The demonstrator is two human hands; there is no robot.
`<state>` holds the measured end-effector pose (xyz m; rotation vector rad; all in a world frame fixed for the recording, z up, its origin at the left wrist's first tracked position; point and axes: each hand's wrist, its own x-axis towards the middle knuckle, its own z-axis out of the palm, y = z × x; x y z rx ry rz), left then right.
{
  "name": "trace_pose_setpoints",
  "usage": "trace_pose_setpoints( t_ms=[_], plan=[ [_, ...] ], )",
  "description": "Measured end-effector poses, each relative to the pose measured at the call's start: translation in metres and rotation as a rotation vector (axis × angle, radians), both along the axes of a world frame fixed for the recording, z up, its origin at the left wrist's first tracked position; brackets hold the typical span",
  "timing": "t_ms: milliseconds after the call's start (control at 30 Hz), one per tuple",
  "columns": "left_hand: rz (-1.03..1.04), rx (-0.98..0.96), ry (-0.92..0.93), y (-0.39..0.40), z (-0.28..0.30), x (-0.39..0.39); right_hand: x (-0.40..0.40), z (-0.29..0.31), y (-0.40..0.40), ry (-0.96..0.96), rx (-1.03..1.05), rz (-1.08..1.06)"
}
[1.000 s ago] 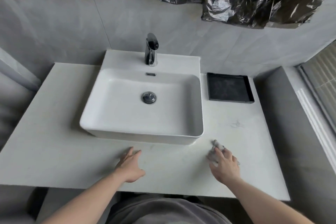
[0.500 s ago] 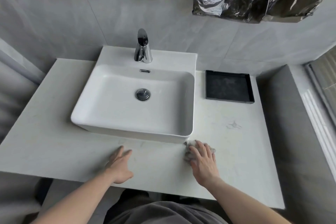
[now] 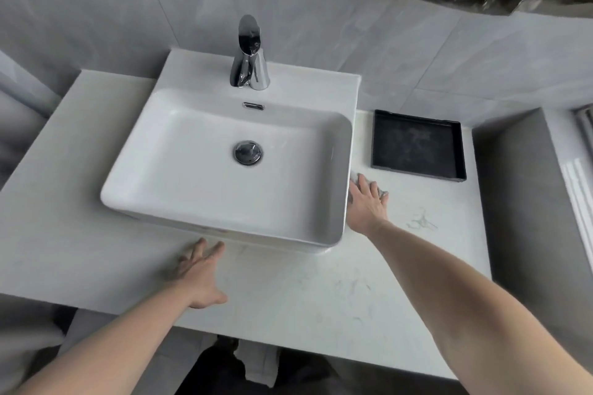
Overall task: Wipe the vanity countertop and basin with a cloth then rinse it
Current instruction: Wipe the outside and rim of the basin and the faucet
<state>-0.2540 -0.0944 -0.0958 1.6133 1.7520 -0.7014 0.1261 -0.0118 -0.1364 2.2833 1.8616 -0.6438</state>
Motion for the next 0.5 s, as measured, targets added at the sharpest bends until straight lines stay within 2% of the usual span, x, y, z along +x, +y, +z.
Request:
trace_pose_setpoints(
  t_ms=[100,267,367,433,500],
  plan=[
    [0.016,-0.043,-0.01,0.005,0.008,0.001,-0.012,0.008,-0.028,0.06,0.08,0.067],
    [0.057,-0.049,-0.011,0.003,0.017,0.007,-0.002,0.002,-0.145,0.244,0.205,0.016],
    [0.059,-0.064,-0.018,0.005,0.023,0.007,0.011,0.01,-0.207,0.222,0.195,0.043],
    [0.058,-0.065,-0.015,0.007,0.025,0.007,0.017,0.025,-0.215,0.252,0.183,0.013],
    [0.06,-0.066,-0.011,0.007,0.024,0.006,0.017,0.037,-0.2,0.374,0.172,-0.126]
  ],
)
